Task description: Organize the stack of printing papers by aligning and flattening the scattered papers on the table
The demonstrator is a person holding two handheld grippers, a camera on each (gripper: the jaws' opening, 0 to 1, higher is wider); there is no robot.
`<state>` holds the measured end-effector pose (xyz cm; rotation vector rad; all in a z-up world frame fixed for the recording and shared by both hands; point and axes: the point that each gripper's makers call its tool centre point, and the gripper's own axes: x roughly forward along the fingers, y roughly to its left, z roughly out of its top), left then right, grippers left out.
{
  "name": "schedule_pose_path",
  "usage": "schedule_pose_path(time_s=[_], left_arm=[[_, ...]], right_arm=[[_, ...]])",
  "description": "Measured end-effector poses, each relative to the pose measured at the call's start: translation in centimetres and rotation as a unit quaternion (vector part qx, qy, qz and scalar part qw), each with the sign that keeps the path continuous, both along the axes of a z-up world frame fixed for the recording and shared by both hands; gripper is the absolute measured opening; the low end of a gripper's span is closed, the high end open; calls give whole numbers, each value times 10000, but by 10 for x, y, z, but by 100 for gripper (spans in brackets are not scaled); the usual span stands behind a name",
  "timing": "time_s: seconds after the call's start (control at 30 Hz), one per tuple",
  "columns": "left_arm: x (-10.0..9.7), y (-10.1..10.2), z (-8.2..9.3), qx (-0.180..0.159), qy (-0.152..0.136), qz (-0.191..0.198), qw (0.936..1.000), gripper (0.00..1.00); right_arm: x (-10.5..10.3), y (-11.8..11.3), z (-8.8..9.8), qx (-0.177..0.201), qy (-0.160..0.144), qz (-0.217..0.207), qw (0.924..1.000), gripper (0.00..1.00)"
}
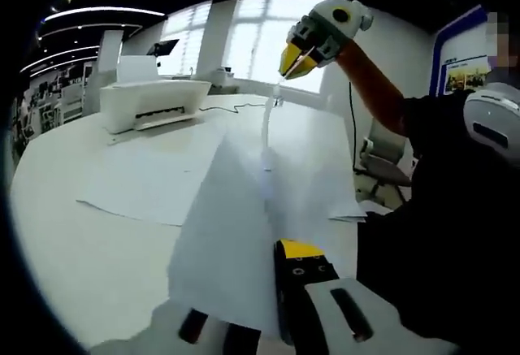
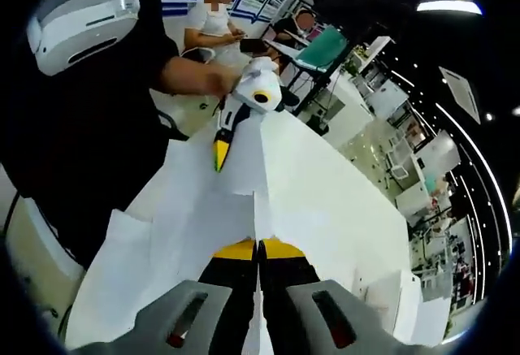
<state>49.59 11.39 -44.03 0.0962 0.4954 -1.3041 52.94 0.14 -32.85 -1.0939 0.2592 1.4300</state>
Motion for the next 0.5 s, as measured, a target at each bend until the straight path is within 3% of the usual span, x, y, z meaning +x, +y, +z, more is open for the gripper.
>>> schedule_pose_path(time_s=[0.5], left_arm=[[3,-1,-8,-25,126,122,9998,11]], right_arm=[[-3,22,-32,-145,453,196,9987,0]])
